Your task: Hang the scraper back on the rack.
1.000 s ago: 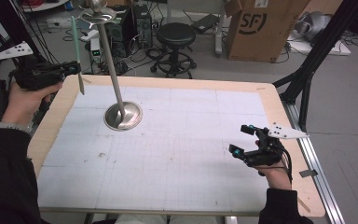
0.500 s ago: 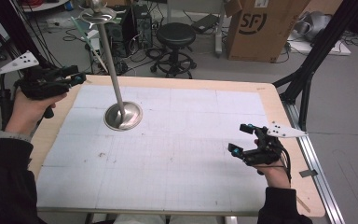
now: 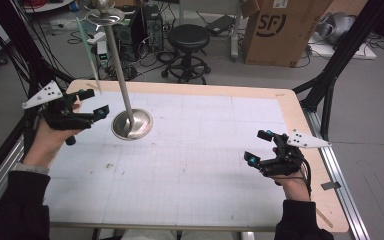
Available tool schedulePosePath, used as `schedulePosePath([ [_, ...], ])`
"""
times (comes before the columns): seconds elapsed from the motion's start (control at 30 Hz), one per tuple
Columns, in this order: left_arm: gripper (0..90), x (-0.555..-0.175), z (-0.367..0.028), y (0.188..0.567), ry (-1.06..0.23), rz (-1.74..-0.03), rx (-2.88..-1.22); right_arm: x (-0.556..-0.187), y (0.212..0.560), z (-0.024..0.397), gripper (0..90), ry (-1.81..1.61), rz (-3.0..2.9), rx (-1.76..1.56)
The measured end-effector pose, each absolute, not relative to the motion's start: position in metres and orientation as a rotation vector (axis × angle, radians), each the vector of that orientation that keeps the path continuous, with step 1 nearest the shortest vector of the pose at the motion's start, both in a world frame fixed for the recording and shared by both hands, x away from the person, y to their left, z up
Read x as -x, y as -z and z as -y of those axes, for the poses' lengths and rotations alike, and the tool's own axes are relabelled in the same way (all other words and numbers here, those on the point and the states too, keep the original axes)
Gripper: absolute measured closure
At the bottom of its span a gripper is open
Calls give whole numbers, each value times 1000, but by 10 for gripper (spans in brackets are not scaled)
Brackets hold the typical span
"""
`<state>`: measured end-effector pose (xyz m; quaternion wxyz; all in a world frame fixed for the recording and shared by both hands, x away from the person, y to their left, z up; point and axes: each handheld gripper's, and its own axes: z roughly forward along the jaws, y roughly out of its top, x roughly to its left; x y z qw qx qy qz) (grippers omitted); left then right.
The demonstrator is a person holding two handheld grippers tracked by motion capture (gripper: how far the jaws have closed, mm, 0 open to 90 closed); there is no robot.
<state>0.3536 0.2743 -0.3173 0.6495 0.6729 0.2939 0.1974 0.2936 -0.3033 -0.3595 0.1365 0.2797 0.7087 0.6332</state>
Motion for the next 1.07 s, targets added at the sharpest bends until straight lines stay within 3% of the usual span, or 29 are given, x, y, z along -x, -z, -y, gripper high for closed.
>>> schedulePosePath([
  [0.27,118,-342,-259,348,-425,-673,-1527,-293,358,304,5,-1829,-2025,-801],
  [0.6,118,-324,-248,373,-498,-647,-1620,-292,358,306,5,-1798,-1995,-808],
  [1.07,118,-311,-261,375,-543,-668,-1598,-292,359,306,5,-1787,-1996,-809],
])
